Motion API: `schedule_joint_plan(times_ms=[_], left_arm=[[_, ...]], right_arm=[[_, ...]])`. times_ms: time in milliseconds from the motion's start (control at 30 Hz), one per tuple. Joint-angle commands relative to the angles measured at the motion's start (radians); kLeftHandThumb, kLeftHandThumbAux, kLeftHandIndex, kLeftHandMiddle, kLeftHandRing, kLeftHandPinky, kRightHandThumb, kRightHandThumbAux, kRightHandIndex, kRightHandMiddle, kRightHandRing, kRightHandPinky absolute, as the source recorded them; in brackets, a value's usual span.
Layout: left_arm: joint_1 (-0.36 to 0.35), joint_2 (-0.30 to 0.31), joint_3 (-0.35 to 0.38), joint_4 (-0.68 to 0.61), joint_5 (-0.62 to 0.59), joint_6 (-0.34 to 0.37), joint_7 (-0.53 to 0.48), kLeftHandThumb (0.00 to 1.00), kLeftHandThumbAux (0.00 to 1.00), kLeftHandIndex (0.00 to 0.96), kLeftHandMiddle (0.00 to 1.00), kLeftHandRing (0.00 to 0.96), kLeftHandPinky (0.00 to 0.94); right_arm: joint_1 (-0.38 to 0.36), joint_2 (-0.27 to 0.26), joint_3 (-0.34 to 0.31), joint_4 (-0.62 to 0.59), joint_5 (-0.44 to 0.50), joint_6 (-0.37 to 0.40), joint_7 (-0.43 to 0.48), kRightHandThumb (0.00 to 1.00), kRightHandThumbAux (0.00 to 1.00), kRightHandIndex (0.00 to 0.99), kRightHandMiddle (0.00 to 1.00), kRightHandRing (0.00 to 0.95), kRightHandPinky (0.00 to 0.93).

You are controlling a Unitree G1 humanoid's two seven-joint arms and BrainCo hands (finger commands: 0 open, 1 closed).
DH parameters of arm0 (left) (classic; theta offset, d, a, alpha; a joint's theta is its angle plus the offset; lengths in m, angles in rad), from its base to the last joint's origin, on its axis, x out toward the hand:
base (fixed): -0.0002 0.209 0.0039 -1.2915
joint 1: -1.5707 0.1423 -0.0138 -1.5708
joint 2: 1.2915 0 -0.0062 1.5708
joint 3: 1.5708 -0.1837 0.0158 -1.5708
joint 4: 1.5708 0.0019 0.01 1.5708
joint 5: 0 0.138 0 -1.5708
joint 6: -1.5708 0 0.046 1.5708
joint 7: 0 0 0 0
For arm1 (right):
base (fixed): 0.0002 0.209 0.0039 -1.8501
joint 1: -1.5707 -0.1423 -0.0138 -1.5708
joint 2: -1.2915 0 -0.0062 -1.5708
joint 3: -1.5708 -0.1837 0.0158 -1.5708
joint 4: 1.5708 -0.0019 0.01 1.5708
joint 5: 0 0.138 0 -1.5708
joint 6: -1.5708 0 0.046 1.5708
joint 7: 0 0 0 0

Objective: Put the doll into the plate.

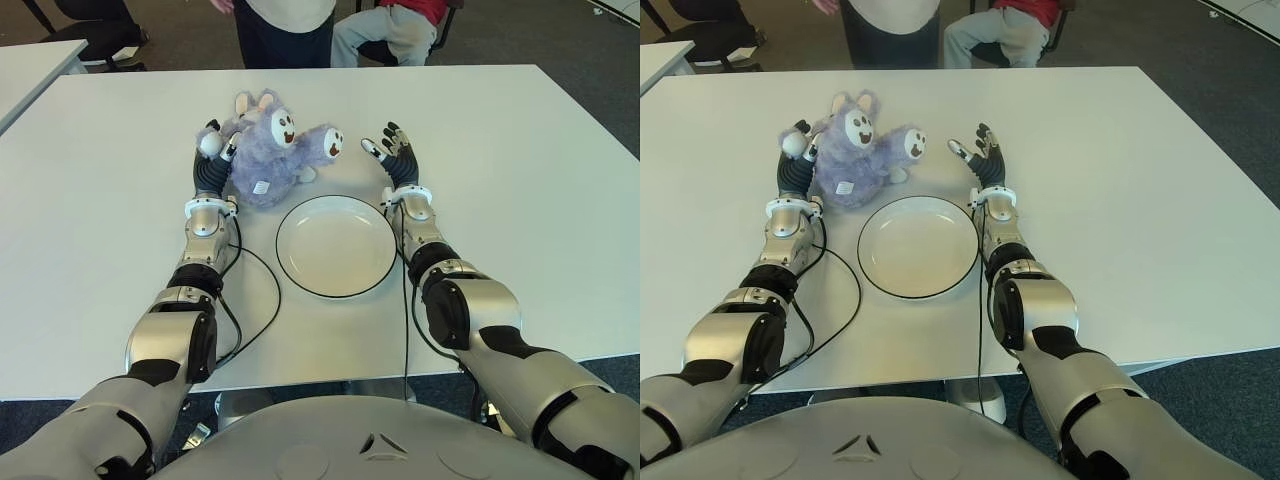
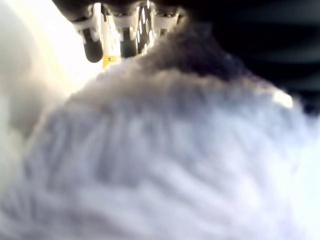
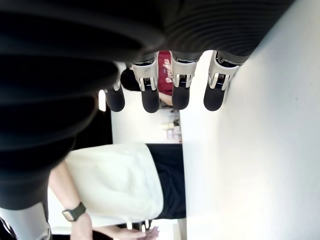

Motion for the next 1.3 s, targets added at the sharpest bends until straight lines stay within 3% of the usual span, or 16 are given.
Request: schedule_joint_plan(times_ms=[33,1300], left_arm=[[0.125,-0.018,-0.015,0.059,0.018,-0.002,-0.005,0.0,0.437,0.0,0.053,0.057,0.064],[0.128,-0.023,-0.011,0.057,0.016,0.004,0.002,0.0,0.441,0.0,0.077,0.077,0.074]], right_arm=[[0.104,0.011,-0.004,0.063,0.002,0.072,0.0,0.057,0.676,0.0,0.031,0.023,0.02],[0.107,0.01,0.0,0.063,-0.003,0.068,0.001,0.057,0.672,0.0,0.033,0.028,0.027]])
